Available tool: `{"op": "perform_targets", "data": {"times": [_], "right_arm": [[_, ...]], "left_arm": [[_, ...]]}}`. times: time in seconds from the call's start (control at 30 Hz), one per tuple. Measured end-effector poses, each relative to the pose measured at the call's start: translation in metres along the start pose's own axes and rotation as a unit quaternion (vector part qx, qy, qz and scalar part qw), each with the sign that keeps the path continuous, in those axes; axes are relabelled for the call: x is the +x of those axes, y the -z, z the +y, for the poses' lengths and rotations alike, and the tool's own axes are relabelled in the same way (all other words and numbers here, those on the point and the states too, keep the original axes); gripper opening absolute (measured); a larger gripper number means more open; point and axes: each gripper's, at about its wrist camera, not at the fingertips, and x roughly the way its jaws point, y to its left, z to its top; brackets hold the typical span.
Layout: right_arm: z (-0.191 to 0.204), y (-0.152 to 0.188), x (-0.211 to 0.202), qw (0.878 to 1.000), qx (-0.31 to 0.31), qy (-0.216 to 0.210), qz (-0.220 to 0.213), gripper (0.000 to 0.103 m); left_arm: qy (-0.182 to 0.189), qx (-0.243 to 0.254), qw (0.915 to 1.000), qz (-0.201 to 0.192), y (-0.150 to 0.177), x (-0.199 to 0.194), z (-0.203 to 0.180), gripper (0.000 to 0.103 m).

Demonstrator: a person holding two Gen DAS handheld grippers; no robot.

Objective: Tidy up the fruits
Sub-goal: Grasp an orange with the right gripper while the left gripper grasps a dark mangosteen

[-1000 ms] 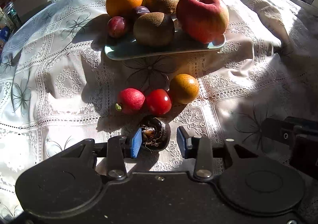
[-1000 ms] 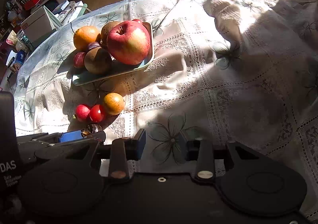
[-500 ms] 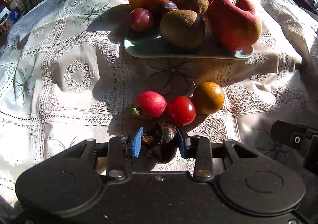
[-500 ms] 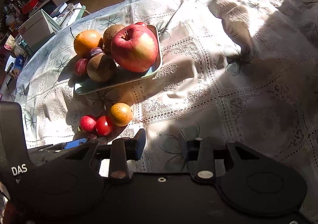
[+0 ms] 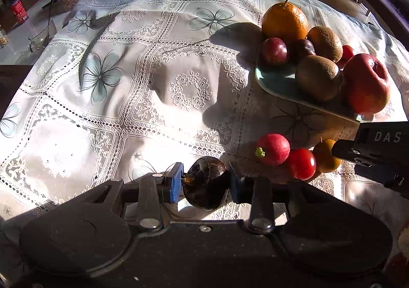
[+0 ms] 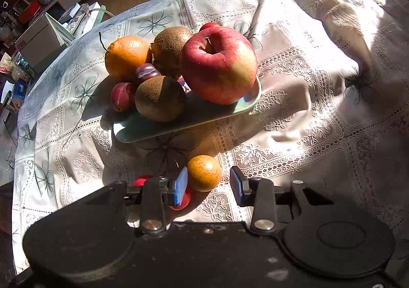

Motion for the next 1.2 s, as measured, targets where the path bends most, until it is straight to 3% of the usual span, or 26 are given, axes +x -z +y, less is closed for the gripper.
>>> {"op": "perform_targets", "data": {"times": [0.17, 0.43, 0.9, 1.2], "right_arm": [[0.009, 0.004, 0.023, 1.000, 0.012, 0.025, 0.013, 0.043], [0.007, 0.016, 0.035, 0.998, -0.014, 0.041, -0.042, 0.051], [-0.001, 0.006, 0.039, 0.999, -0.035, 0.015, -0.014, 0.054], [0.015, 0.012, 0.044, 0.997, -0.057, 0.056, -0.024, 0.053]], "left_arm": [[0.006, -0.005, 1.0000, 0.002, 0.002, 0.004, 0.006, 0.045], [0.011, -0.006, 0.9999, 0.000, 0.005, 0.006, 0.007, 0.045], [0.026, -0.022, 0.9994, -0.003, 0.009, 0.001, 0.013, 0.045], [0.029, -0.030, 0.9991, 0.000, 0.009, 0.002, 0.015, 0.045]]}}
